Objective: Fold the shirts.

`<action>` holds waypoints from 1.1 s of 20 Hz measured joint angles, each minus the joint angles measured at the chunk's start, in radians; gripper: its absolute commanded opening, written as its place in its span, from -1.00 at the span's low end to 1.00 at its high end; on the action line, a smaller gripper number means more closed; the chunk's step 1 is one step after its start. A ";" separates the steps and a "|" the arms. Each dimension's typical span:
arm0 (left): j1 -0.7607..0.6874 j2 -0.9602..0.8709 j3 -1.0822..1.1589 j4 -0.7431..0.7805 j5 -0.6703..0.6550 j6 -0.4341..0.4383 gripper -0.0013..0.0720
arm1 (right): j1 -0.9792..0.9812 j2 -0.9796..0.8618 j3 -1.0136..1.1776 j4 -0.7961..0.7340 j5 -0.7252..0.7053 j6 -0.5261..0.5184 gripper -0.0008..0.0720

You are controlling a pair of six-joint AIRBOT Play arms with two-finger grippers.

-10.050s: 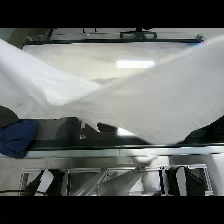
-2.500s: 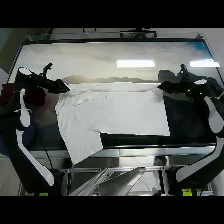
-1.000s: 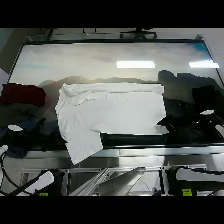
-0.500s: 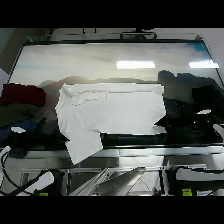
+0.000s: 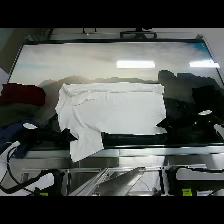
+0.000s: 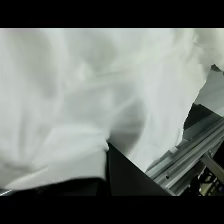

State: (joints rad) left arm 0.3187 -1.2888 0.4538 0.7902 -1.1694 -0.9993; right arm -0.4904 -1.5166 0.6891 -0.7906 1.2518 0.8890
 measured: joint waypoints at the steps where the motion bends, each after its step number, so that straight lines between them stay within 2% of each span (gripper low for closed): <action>1: 0.021 0.026 0.000 0.001 -0.001 0.005 -0.91 | -0.013 0.000 0.001 -0.026 -0.005 0.000 -0.93; 8: 0.178 0.214 0.070 -0.158 -0.134 0.077 -0.91 | -0.070 0.001 0.061 -0.081 0.029 0.035 -0.93; 11: 0.163 0.220 0.180 -0.206 -0.155 0.093 -0.91 | -0.052 0.006 0.126 0.022 0.046 0.035 -0.93; 15: 0.082 0.100 0.379 -0.277 -0.132 0.097 -0.91 | 0.034 0.006 0.251 0.206 0.015 0.006 -0.93; 22: -0.048 -0.293 0.800 -0.359 -0.063 0.100 -0.92 | 0.154 -0.079 0.494 0.325 -0.250 -0.020 -0.93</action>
State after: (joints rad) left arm 0.2707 -1.5822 1.2533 0.4313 -1.2320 -0.8993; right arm -0.3359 -1.5951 1.1835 -0.4656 1.0016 0.8692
